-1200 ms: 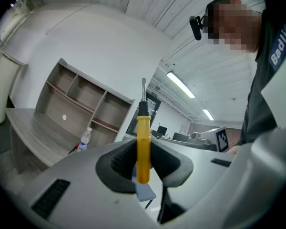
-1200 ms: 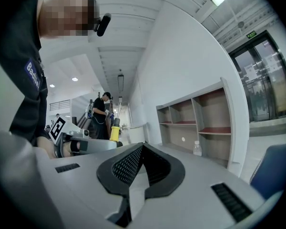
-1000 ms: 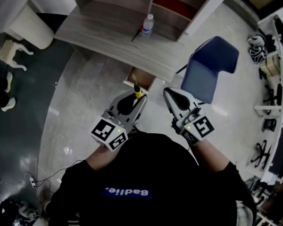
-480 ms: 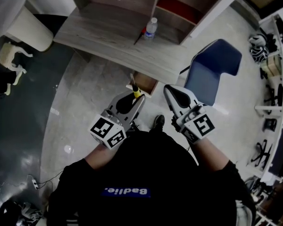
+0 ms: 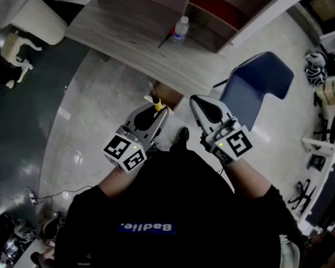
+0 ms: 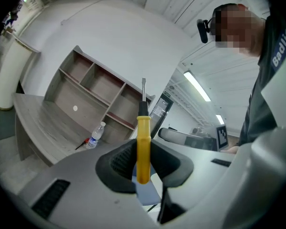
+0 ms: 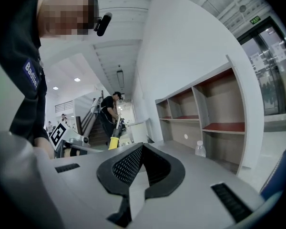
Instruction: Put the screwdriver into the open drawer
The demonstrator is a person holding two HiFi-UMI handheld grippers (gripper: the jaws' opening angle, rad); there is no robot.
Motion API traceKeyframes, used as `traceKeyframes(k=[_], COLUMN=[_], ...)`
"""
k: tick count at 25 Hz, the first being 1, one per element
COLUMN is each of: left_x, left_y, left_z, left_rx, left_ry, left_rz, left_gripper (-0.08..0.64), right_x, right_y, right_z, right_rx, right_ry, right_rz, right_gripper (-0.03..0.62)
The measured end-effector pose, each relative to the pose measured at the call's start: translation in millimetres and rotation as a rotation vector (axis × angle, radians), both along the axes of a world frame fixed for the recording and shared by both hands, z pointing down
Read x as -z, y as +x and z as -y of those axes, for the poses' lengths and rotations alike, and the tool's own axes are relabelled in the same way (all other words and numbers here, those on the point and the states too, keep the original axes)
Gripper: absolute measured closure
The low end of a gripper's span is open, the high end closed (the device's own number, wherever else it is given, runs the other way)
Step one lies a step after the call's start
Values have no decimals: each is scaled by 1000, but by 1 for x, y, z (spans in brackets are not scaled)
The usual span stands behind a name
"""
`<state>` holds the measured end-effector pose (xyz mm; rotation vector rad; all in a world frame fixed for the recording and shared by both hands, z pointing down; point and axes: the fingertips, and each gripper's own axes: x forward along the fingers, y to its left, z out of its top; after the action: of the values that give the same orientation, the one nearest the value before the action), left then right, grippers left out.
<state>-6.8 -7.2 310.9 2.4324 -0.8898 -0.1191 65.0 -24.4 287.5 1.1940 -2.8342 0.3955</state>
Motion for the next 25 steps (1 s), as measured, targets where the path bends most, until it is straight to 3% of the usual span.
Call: traceKeyframes(k=[14,19,25], left_x=[-69,-111,-165], left_y=[22,23,15], left_z=[16,14,15], left_rx=[236,302,330], left_ry=[-132,-237,-336], left_rz=[-18,-45,-55], left_gripper=[483,483,483], right_x=[-23,-34,-49], right_y=[44,40,34], right_z=[16,12,17], right_rx=[148,195,182], right_ry=[-43,-64,-85], right_rz=[7,4,-34], right_gripper=[565,565,565])
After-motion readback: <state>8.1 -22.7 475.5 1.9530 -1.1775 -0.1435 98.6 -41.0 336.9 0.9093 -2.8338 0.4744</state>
